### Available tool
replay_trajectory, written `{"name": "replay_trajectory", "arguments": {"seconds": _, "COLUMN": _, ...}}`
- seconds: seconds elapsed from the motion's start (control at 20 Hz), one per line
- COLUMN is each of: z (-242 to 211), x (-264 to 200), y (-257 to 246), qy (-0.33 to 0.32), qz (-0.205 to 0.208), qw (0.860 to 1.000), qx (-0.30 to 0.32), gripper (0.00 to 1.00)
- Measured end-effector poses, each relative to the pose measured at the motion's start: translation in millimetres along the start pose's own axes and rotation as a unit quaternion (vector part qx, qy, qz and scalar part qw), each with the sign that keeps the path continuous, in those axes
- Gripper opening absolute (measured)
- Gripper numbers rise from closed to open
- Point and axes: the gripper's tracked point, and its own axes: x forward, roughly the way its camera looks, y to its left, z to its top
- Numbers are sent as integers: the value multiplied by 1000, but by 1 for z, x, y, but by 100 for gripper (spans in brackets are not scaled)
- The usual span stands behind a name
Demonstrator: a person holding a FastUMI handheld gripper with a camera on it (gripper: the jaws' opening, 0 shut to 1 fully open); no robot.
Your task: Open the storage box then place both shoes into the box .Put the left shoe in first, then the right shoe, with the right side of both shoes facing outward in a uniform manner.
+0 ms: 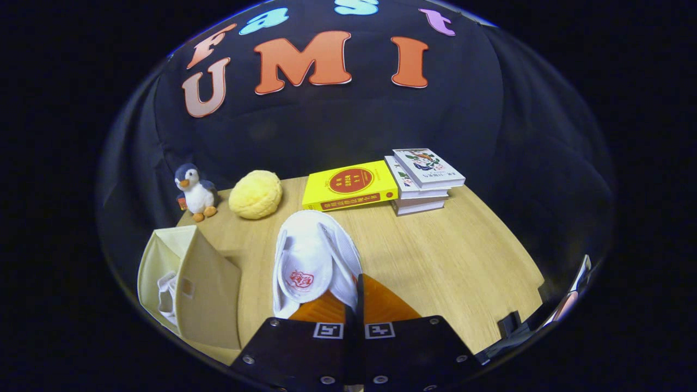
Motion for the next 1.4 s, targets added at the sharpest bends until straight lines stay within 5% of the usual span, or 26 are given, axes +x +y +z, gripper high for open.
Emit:
{"name": "replay_trajectory", "arguments": {"seconds": 0.35, "z": 14, "x": -42, "y": 142, "qy": -2, "qz": 59, "qw": 998, "qx": 13, "gripper": 0}}
{"name": "replay_trajectory", "arguments": {"seconds": 0.65, "z": -4, "x": -51, "y": 226, "qy": 3, "qz": 69, "qw": 998, "qx": -9, "gripper": 0}}
{"name": "replay_trajectory", "arguments": {"seconds": 1.1, "z": -36, "x": -30, "y": 240, "qy": -5, "qz": -3, "qw": 995, "qx": -96, "gripper": 4}}
{"name": "replay_trajectory", "arguments": {"seconds": 1.3, "z": -37, "x": -36, "y": 239, "qy": -4, "qz": -1, "qw": 996, "qx": -87, "gripper": 27}}
{"name": "replay_trajectory", "arguments": {"seconds": 1.4, "z": -47, "x": -36, "y": 236, "qy": 14, "qz": 5, "qw": 996, "qx": -87, "gripper": 52}}
